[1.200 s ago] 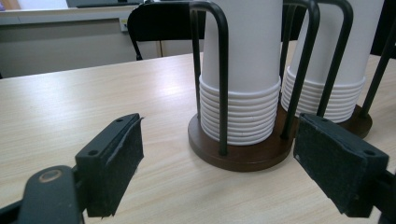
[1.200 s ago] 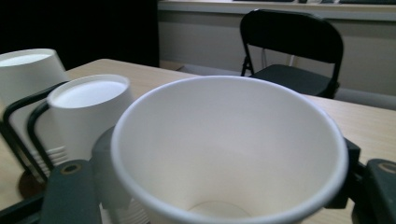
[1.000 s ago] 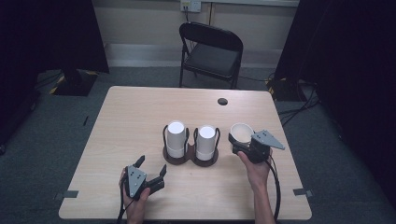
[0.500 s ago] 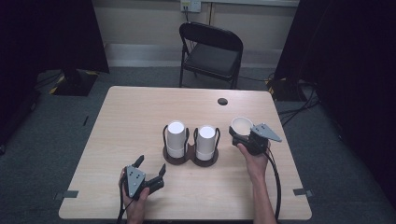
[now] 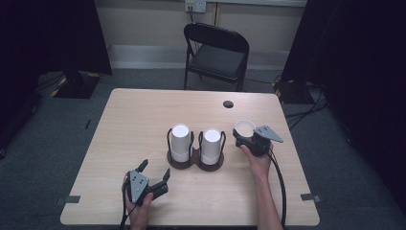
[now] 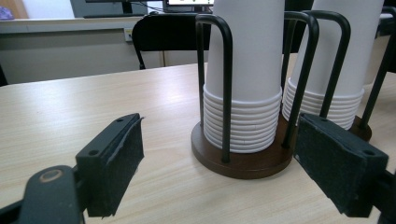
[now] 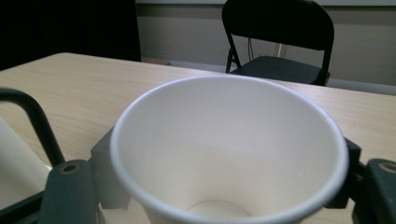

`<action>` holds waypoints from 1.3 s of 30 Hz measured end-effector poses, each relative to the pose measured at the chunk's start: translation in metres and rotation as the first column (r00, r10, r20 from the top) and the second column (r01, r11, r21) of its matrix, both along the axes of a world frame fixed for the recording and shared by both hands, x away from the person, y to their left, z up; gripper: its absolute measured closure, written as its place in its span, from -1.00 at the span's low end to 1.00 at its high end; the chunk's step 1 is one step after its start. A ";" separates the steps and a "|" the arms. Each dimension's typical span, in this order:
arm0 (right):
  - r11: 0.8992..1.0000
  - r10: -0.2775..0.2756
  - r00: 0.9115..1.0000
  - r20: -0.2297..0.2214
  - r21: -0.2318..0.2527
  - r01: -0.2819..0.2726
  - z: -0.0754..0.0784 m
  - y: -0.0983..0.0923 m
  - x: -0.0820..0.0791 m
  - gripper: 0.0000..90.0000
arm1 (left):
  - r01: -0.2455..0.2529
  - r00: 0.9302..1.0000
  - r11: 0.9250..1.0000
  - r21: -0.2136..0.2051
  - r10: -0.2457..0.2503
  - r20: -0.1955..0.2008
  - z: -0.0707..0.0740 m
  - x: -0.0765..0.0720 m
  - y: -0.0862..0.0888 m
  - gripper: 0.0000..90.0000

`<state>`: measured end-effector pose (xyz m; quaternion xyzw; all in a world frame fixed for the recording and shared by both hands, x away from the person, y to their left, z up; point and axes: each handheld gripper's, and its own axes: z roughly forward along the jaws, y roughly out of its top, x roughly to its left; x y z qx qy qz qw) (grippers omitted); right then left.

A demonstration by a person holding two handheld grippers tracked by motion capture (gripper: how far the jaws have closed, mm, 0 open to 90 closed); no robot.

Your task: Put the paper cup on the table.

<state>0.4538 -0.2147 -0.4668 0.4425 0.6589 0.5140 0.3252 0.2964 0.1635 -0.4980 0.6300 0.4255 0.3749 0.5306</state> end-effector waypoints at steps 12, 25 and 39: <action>0.999 -0.009 0.998 -0.059 -0.031 0.007 -0.016 0.003 0.002 -0.48 | -0.003 1.000 1.000 -0.008 0.003 0.007 0.000 -0.001 0.001 -0.63; 1.000 -0.028 0.991 -0.130 -0.016 0.027 -0.016 0.000 -0.002 -0.51 | 0.001 1.000 1.000 -0.013 -0.001 0.011 0.000 -0.001 0.002 -0.63; 1.000 -0.014 0.983 -0.182 -0.010 0.013 -0.020 -0.001 -0.005 -0.59 | 0.008 1.000 1.000 -0.014 -0.008 0.010 0.000 -0.001 0.002 -0.63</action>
